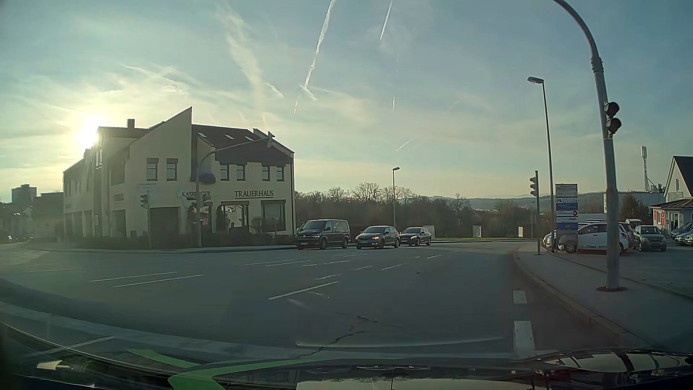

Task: Follow the waypoints while adhering to traffic rules and regulations

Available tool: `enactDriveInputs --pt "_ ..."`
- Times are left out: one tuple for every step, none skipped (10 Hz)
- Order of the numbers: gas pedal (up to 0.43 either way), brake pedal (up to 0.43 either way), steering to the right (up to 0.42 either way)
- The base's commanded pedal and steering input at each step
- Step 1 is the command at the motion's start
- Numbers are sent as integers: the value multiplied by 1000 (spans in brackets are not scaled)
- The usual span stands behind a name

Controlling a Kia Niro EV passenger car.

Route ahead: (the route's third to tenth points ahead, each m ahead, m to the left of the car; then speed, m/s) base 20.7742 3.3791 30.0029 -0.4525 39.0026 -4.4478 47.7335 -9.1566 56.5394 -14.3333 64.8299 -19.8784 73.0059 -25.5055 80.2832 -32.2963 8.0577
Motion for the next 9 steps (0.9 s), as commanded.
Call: enactDriveInputs --pt "209 0 93" --pt "209 0 93" --pt "197 0 93" --pt "177 0 93" --pt "177 0 93" --pt "177 0 93" --pt "169 0 93" --pt "157 0 93" --pt "157 0 93"
